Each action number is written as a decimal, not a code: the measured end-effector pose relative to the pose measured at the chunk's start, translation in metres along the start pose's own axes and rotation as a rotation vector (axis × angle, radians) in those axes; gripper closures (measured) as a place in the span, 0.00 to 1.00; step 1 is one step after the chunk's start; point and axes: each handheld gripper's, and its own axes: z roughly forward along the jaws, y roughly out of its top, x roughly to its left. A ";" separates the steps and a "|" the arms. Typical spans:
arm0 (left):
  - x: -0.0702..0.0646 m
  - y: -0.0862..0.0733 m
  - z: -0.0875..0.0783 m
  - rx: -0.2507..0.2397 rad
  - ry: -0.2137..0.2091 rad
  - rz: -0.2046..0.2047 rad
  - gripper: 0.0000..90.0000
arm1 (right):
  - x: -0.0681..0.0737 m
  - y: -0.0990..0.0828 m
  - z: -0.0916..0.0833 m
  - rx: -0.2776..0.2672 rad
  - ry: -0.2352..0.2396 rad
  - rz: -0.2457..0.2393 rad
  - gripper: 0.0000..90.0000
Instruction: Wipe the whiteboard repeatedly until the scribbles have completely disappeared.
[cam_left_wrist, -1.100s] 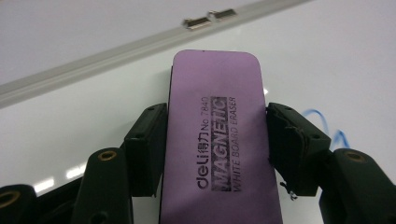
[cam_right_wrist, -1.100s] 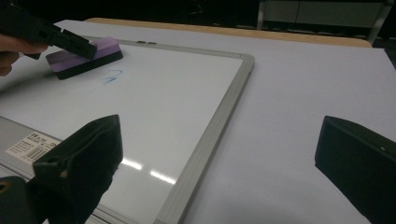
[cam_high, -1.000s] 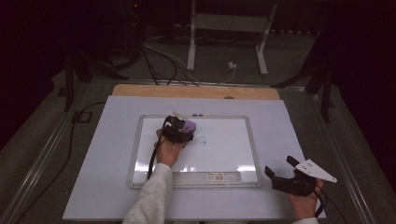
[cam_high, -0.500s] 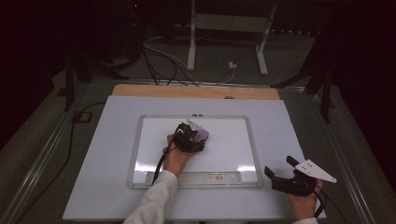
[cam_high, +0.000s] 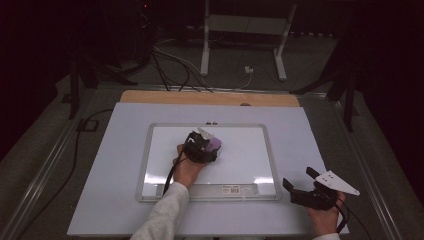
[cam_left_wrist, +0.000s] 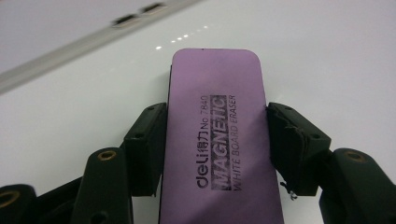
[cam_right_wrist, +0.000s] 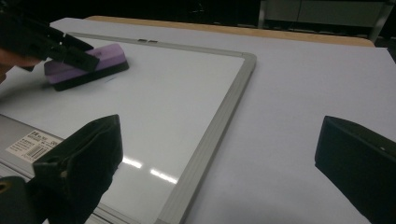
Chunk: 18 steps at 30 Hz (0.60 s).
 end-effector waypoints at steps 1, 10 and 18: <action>-0.005 -0.001 -0.001 0.003 -0.013 0.016 0.47 | 0.000 0.000 0.000 0.001 0.000 0.000 0.01; -0.018 -0.005 -0.006 0.007 -0.029 0.077 0.47 | 0.000 0.000 -0.001 -0.001 -0.002 -0.001 0.01; 0.022 0.004 0.004 0.015 0.085 -0.071 0.46 | -0.002 0.000 -0.002 -0.002 -0.005 0.004 0.01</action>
